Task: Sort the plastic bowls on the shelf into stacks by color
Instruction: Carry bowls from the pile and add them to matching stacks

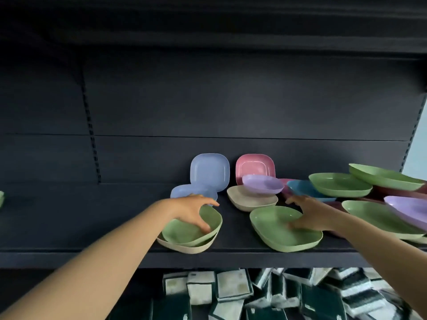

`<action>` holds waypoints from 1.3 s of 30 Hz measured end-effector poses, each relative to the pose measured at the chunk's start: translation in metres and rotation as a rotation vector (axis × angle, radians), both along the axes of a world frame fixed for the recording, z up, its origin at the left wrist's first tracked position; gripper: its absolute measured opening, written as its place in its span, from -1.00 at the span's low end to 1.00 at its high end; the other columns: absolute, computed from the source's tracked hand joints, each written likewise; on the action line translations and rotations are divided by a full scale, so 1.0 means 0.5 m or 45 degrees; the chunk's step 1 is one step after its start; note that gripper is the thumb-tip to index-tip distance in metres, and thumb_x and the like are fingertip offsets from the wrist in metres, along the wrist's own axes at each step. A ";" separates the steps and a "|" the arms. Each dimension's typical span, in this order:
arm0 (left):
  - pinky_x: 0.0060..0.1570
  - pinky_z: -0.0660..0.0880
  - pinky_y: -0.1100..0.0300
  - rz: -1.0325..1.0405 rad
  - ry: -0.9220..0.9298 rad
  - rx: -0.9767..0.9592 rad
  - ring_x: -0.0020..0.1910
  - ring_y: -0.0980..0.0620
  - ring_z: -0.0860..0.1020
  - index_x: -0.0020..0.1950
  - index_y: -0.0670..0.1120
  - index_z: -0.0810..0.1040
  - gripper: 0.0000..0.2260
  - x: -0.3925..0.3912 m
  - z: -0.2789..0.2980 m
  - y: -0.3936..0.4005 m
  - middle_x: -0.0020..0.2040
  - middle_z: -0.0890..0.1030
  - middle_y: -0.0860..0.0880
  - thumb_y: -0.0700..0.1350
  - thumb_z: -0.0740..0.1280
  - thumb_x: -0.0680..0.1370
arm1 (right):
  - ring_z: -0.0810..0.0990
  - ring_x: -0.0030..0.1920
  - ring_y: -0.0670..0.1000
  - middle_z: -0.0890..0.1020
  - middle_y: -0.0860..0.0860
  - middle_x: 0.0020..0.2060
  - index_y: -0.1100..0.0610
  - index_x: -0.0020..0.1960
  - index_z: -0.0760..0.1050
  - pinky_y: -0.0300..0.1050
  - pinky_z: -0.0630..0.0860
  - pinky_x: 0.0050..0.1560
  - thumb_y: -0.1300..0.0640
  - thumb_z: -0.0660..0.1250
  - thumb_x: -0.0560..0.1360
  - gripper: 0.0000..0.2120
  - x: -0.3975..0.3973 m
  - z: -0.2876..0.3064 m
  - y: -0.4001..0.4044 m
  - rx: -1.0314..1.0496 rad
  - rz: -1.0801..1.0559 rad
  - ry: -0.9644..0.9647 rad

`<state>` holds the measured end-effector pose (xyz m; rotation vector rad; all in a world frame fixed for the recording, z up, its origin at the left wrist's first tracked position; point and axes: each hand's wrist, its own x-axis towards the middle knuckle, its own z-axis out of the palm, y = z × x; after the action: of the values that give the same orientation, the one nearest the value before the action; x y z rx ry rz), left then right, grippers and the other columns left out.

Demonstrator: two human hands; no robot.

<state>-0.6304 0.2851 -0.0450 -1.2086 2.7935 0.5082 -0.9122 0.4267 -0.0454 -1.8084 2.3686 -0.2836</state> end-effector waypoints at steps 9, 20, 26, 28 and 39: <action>0.27 0.34 0.12 0.054 0.048 -0.034 0.26 0.11 0.28 0.06 0.30 0.49 -0.70 -0.025 -0.016 -0.034 0.20 0.32 0.11 0.08 0.44 0.37 | 0.51 0.03 -0.01 0.53 -0.02 0.08 0.08 0.28 0.37 -0.19 0.43 0.00 -0.05 0.53 0.31 -0.37 -0.049 -0.045 -0.051 -0.050 0.012 -0.119; 0.04 0.48 0.20 0.205 0.325 -0.010 0.07 0.13 0.46 -0.12 0.14 0.50 -0.78 -0.029 -0.048 -0.060 0.03 0.43 0.11 0.05 0.50 0.34 | 0.53 -0.30 -0.12 0.60 -0.07 -0.26 0.08 -0.11 0.53 -0.32 0.38 -0.36 0.03 0.54 0.30 -0.74 -0.067 -0.059 -0.084 0.018 -0.021 -0.394; -0.22 0.37 0.28 0.262 0.344 -0.020 -0.17 0.17 0.40 -0.19 0.09 0.40 -0.72 -0.036 -0.057 -0.072 -0.04 0.41 0.10 0.08 0.50 0.33 | 0.59 -0.25 0.02 0.67 0.11 -0.21 0.29 -0.08 0.57 -0.14 0.51 -0.16 0.16 0.56 0.29 -0.70 -0.073 -0.066 -0.089 0.038 -0.096 -0.652; -0.27 0.33 0.27 0.281 0.336 -0.028 -0.22 0.16 0.36 -0.22 0.07 0.36 -0.69 -0.037 -0.057 -0.075 -0.11 0.39 0.11 0.09 0.50 0.33 | 0.59 -0.24 0.06 0.66 0.15 -0.21 0.30 -0.12 0.56 -0.13 0.50 -0.17 0.25 0.52 0.33 -0.79 -0.074 -0.067 -0.089 0.042 -0.116 -0.769; -0.38 0.25 0.28 0.523 0.508 -0.059 -0.37 0.11 0.32 -0.32 -0.04 0.34 -0.63 -0.012 -0.057 -0.095 -0.33 0.38 0.07 0.00 0.55 0.32 | 0.63 -0.05 0.11 0.67 0.16 -0.08 0.29 -0.02 0.55 0.03 0.53 0.12 0.33 0.39 0.46 -0.89 -0.065 -0.042 -0.095 -0.031 -0.122 -1.089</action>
<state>-0.6364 0.2378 -0.0734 -1.8971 2.8718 0.7916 -0.9447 0.3791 -0.0662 -1.2054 1.8187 -0.8887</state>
